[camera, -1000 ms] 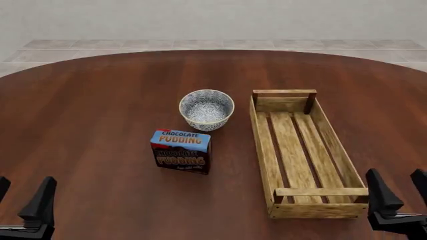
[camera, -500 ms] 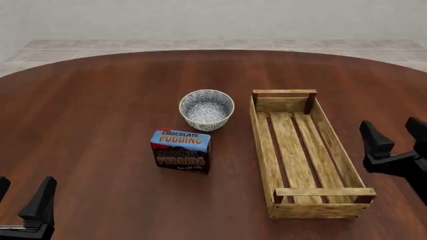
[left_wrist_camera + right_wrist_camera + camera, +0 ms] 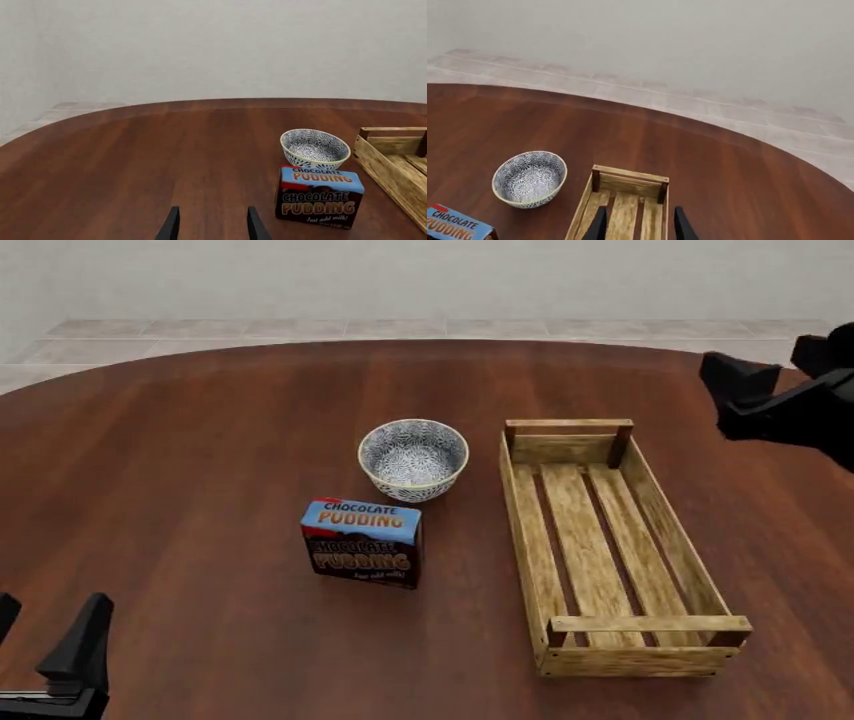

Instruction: Pick up the bowl on the left and put it in the tray.

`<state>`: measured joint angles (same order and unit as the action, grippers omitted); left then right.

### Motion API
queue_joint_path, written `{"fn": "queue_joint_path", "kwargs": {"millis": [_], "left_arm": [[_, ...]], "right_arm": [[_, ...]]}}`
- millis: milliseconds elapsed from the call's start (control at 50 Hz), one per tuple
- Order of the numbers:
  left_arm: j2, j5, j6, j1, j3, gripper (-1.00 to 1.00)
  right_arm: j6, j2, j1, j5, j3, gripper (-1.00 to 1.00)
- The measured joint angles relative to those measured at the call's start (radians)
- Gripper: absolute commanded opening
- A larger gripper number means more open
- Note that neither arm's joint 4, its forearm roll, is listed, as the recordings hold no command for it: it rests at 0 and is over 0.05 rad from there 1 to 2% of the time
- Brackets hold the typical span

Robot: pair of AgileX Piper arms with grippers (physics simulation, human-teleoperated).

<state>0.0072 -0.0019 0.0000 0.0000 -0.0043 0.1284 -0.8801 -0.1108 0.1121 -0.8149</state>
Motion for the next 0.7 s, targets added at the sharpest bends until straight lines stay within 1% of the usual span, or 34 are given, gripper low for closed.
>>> {"fn": "queue_joint_path", "kwargs": {"millis": [200,340,460,700], "left_arm": [[0.0,0.0,0.0,0.0,0.0,1.0],[0.0,0.0,0.0,0.0,0.0,1.0],[0.0,0.0,0.0,0.0,0.0,1.0],[0.0,0.0,0.0,0.0,0.0,1.0]], "right_arm": [[-0.036,-0.114,-0.062,0.165,-0.214,1.0],[-0.047,-0.216,-0.094,0.264,-0.356,1.0],[-0.043,-0.311,-0.117,0.33,-0.46,1.0],[-0.039,-0.508,-0.159,0.431,-0.65,1.0]]}}
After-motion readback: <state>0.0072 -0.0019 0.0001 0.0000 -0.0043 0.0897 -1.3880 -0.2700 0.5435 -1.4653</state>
